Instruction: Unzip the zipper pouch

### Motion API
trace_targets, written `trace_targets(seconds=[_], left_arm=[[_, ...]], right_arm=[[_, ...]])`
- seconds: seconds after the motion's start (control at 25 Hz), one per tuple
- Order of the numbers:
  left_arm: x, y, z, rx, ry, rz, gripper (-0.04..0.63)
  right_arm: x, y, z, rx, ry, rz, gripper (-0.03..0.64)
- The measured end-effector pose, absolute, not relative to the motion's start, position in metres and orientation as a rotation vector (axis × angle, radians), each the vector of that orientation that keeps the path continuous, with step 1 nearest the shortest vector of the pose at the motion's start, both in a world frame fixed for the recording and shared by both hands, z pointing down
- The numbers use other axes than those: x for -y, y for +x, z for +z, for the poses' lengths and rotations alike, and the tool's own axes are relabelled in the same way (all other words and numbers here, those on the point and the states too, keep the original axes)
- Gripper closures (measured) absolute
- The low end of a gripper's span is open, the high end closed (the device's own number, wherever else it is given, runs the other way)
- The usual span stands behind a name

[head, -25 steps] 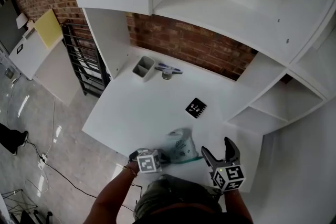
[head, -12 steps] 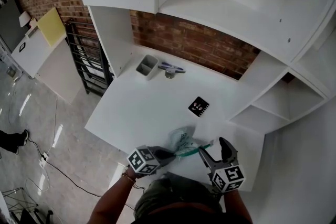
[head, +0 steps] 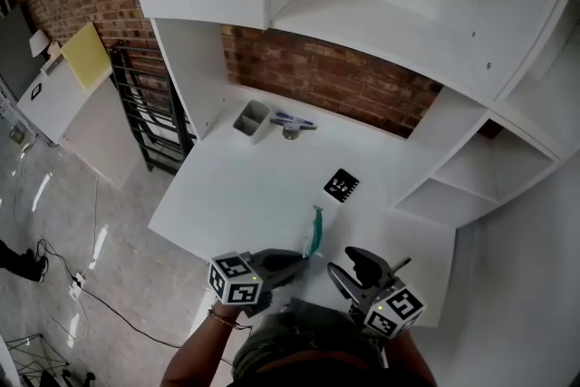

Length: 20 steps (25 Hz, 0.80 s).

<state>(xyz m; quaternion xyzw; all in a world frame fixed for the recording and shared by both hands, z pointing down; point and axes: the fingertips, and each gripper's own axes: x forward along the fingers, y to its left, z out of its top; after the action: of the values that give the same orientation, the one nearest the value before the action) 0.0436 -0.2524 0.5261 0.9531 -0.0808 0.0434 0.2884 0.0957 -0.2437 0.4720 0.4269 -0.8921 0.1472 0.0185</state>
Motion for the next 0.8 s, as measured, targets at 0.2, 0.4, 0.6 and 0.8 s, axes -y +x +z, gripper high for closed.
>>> trace_targets(seconds=[0.2,0.4,0.6,0.8], left_arm=[[0.239,0.037,0.505,0.177,2.517,-0.013,0.589],[0.219,0.031,0.478,0.157,2.539,-0.105,0.589],[0.205,0.027,0.454,0.136,2.622,-0.129,0.589],[0.194,0.029,0.444,0.131,2.673,-0.102,0.589]], right_arm=[[0.241,0.081,0.469,2.822,1.297,0.534,0.410],[0.240,0.073,0.460,2.974,1.206,0.824,0.410],[0.239,0.065,0.432,3.150,0.994,0.951,0.410],[0.234,0.055,0.425,3.190,0.850,0.988,0.410]])
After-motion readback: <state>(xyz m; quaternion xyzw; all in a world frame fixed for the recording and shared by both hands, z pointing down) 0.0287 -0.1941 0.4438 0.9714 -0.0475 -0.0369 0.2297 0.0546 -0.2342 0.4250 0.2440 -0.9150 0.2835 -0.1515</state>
